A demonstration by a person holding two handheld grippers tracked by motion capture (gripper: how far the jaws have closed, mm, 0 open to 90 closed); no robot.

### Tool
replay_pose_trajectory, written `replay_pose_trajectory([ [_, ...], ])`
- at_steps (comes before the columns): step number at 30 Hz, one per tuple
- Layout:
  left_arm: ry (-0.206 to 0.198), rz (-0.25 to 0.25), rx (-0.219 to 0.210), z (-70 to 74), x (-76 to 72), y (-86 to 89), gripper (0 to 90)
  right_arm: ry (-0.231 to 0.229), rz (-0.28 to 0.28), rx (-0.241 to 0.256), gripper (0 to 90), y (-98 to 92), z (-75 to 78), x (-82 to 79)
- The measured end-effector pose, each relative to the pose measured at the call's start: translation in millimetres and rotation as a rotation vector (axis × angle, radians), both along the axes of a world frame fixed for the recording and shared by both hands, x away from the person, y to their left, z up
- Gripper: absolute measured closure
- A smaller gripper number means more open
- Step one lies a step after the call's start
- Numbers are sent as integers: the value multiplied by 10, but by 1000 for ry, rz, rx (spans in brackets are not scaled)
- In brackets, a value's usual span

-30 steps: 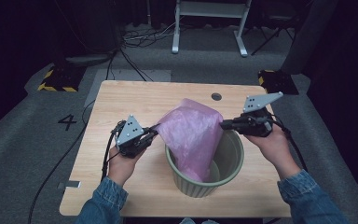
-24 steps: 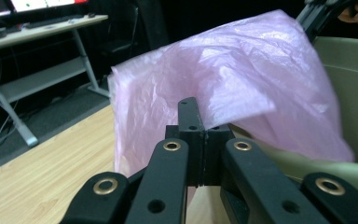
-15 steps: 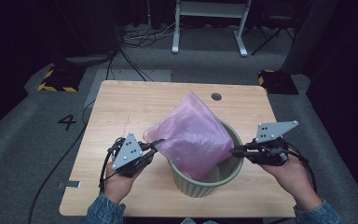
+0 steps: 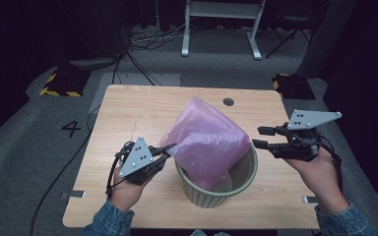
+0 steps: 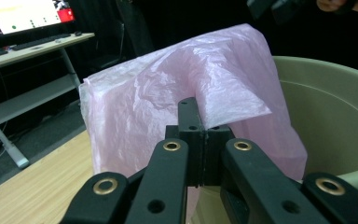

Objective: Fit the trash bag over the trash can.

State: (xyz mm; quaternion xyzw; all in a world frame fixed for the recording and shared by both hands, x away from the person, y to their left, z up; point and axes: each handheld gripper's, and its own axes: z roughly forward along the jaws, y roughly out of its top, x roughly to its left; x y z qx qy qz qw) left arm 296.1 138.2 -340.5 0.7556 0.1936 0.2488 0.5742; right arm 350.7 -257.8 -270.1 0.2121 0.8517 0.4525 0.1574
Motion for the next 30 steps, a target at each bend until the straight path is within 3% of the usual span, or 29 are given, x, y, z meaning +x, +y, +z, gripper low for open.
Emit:
replay_pose_trajectory([
  [3, 0, -12, 6, 14, -8, -26, 893, -8, 26, 14, 542, 139, 35, 53],
  [5, -2, -19, 8, 18, -10, -41, 892, 13, 51, 13, 546, 266, 3, 113],
  [8, 2, -24, 5, 14, -11, -48, 892, 26, 72, -16, 554, 404, -60, 156],
  [9, 9, -25, 0, 1, -17, -40, 890, 37, 82, -55, 558, 525, -143, 182],
  [10, 9, -23, -5, -14, -20, -30, 882, 49, 90, -65, 560, 571, -190, 193],
  [12, 13, -17, -9, -31, -25, -14, 756, 64, 94, -74, 559, 608, -237, 197],
  [13, 37, 20, -24, -75, -28, 45, 663, 77, 92, -100, 555, 669, -331, 180],
  [14, 37, 20, -24, -75, -28, 45, 614, 77, 92, -100, 555, 669, -331, 180],
  [15, 68, 25, -40, -131, -16, 132, 574, 70, 85, -148, 555, 726, -410, 137],
  [16, 68, 25, -40, -131, -16, 132, 539, 70, 85, -148, 555, 726, -410, 137],
  [17, 100, 40, -39, -184, 3, 201, 510, 68, 81, -198, 551, 774, -458, 101],
  [18, 100, 40, -39, -184, 3, 201, 483, 68, 81, -198, 551, 774, -458, 101],
  [19, 135, 43, -34, -233, 23, 246, 471, 90, 82, -245, 542, 818, -489, 89],
  [20, 135, 43, -34, -233, 23, 246, 461, 90, 82, -245, 542, 818, -489, 89],
  [21, 158, 49, -29, -284, 43, 271, 444, 103, 80, -276, 535, 855, -513, 82],
  [26, 202, 51, -39, -387, 125, 276, 408, 137, 80, -297, 520, 875, -552, 92],
  [30, 224, 50, -39, -421, 216, 232, 408, 138, 80, -295, 504, 888, -565, 91],
])
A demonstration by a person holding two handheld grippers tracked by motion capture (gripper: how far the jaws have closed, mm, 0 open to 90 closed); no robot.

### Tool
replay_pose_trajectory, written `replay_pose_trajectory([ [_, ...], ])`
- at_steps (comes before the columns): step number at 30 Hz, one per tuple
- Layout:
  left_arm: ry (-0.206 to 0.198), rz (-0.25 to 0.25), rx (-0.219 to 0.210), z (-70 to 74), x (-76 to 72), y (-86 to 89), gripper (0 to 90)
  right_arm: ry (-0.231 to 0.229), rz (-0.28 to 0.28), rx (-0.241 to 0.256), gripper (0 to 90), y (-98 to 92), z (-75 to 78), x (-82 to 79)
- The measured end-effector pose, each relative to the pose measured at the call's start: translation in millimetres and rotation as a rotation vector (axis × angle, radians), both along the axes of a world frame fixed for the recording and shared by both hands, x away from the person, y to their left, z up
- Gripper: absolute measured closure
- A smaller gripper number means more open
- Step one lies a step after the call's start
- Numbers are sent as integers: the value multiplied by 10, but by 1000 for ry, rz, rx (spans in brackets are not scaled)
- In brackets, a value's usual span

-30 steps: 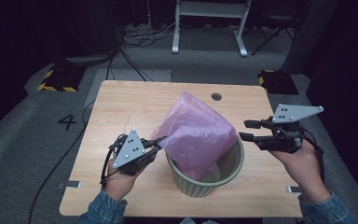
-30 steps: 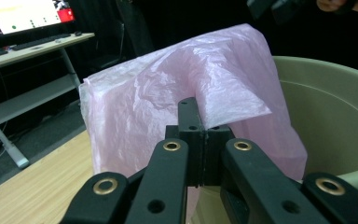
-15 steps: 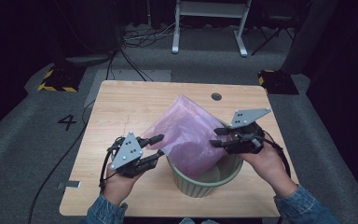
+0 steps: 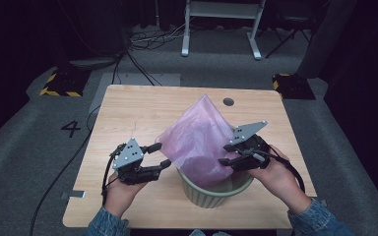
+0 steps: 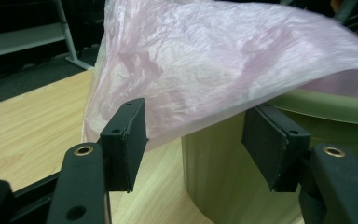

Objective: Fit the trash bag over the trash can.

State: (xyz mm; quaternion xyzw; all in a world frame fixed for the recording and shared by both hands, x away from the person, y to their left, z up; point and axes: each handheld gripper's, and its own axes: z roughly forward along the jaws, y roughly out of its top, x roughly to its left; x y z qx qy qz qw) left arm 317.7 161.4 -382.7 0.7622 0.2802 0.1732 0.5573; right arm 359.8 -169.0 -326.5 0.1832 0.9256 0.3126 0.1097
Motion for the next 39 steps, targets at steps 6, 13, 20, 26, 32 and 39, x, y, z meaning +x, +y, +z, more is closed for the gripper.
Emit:
replay_pose_trajectory([
  [6, 10, -28, -129, 94, 67, 14, 428, -19, 4, 3, 481, 22, -22, -19],
  [13, -96, -71, -78, 286, -69, -130, 609, -45, -1, 32, 464, -22, 28, -83],
  [20, -201, -108, 15, 414, -245, -357, 846, -82, 7, 84, 459, -90, 240, -157],
  [26, -211, -143, 19, 447, -276, -428, 854, -91, 64, 143, 459, -34, 402, -234],
  [32, -201, -111, 23, 448, -280, -412, 584, -40, 115, 45, 739, 180, 258, -155],
  [39, -154, -48, -28, 339, -236, -130, 445, 0, 117, -101, 756, 334, 64, -106],
])
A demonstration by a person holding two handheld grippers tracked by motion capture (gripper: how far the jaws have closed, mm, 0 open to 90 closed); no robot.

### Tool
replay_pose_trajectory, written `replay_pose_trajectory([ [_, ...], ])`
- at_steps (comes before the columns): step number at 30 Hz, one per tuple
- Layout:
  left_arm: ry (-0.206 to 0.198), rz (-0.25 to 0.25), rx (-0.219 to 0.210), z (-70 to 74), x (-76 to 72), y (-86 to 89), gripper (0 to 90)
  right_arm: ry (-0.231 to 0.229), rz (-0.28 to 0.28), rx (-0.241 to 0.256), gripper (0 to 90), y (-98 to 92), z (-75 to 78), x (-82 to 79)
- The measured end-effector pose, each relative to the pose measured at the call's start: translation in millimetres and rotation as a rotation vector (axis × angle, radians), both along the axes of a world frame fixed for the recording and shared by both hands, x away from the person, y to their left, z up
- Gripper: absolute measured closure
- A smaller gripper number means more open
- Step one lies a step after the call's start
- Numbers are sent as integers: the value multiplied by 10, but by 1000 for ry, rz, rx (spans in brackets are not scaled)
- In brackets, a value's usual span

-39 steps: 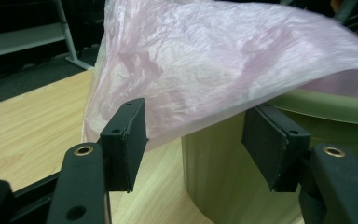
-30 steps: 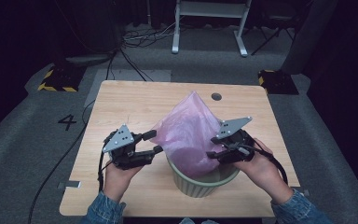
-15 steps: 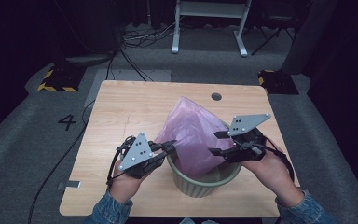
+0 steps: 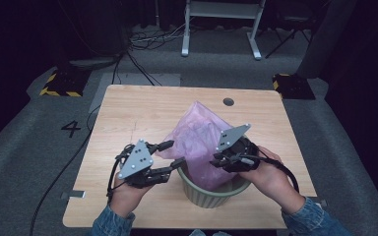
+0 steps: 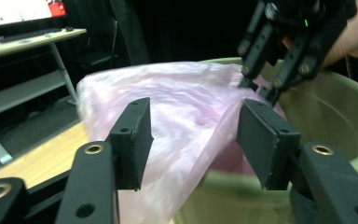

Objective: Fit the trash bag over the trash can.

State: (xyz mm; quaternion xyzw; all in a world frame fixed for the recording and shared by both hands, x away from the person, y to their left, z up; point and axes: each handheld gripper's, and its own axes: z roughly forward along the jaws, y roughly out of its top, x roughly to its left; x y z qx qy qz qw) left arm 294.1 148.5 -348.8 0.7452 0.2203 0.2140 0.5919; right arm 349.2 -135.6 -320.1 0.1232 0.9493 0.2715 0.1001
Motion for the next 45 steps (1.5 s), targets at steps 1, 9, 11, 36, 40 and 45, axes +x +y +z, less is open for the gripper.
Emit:
replay_pose_trajectory([
  [1, 16, 19, -21, -22, 20, 82, 445, 14, -30, -72, 728, 57, -58, 26],
  [9, 61, 72, -43, -48, 129, 194, 444, 25, -54, -65, 540, 49, -36, 72],
  [11, 67, 68, -56, -35, 162, 199, 439, 12, -46, 22, 490, -59, 64, 90],
  [36, 78, 78, 0, 144, 296, -45, 435, 23, -49, 122, 492, -255, 190, 70],
  [40, 143, 120, 2, 120, 396, 60, 424, -17, -74, 166, 492, -328, 286, 78],
  [45, 300, 133, -38, 6, 594, 134, 358, -44, -97, 176, 492, -375, 311, 84],
])
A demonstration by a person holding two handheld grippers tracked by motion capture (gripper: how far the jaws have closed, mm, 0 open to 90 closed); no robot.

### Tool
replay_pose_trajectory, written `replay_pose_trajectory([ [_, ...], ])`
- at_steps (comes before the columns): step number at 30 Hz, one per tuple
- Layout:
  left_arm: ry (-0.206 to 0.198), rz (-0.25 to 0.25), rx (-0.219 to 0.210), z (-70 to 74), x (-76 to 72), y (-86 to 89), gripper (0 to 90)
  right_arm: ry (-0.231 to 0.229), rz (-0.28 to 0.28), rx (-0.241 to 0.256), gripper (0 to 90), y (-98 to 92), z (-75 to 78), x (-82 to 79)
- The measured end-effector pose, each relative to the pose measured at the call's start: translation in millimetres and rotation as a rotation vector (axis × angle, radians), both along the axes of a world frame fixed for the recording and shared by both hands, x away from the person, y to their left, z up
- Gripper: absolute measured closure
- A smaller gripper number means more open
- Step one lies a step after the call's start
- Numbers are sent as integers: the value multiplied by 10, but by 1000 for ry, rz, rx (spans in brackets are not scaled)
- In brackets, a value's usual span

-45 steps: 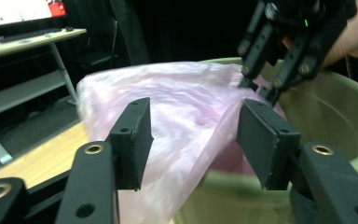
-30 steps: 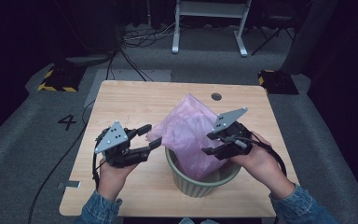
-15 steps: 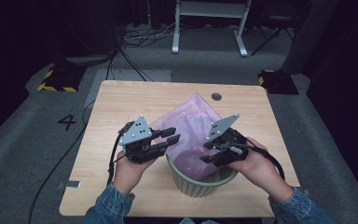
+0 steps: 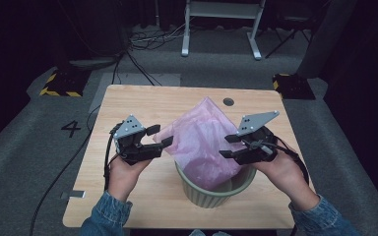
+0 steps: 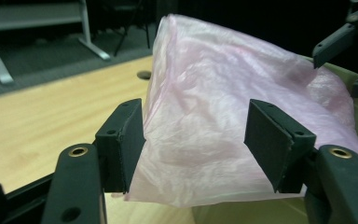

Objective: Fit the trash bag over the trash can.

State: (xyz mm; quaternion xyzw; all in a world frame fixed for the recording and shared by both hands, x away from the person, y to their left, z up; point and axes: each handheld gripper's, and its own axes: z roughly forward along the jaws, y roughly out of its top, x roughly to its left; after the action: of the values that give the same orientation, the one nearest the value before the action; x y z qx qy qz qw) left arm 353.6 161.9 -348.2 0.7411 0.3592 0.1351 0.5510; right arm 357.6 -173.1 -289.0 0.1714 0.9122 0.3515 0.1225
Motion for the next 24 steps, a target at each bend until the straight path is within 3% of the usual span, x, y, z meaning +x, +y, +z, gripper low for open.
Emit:
replay_pose_trajectory([
  [3, 23, -3, -1, -22, 45, -4, 352, 2, -3, -3, 492, -5, -12, 3],
  [6, 43, -31, -34, -43, 102, -32, 360, 6, -3, -8, 491, -12, -38, -7],
  [8, 39, -78, -43, -47, 102, -55, 507, 6, -2, -9, 490, -26, -46, -6],
  [10, 36, -114, -23, -30, 82, -94, 677, 6, -7, -5, 491, -45, -45, -8],
  [12, -9, -117, 2, 11, 22, -138, 814, 1, -11, 1, 491, -65, -33, -11],
  [14, -63, -122, 7, 73, -55, -173, 896, -3, -11, 6, 492, -81, -13, -16],
  [17, -110, -120, 27, 160, -144, -223, 897, -12, -16, 13, 493, -96, 19, -18],
  [19, -138, -83, 45, 185, -181, -221, 894, -16, -21, 17, 490, -105, 38, -3],
  [21, -162, -30, 67, 188, -193, -188, 723, -22, -31, 28, 474, -119, 54, 30],
  [24, -147, 0, 80, 154, -157, -106, 523, -30, -63, 40, 455, -138, 65, 145],
])
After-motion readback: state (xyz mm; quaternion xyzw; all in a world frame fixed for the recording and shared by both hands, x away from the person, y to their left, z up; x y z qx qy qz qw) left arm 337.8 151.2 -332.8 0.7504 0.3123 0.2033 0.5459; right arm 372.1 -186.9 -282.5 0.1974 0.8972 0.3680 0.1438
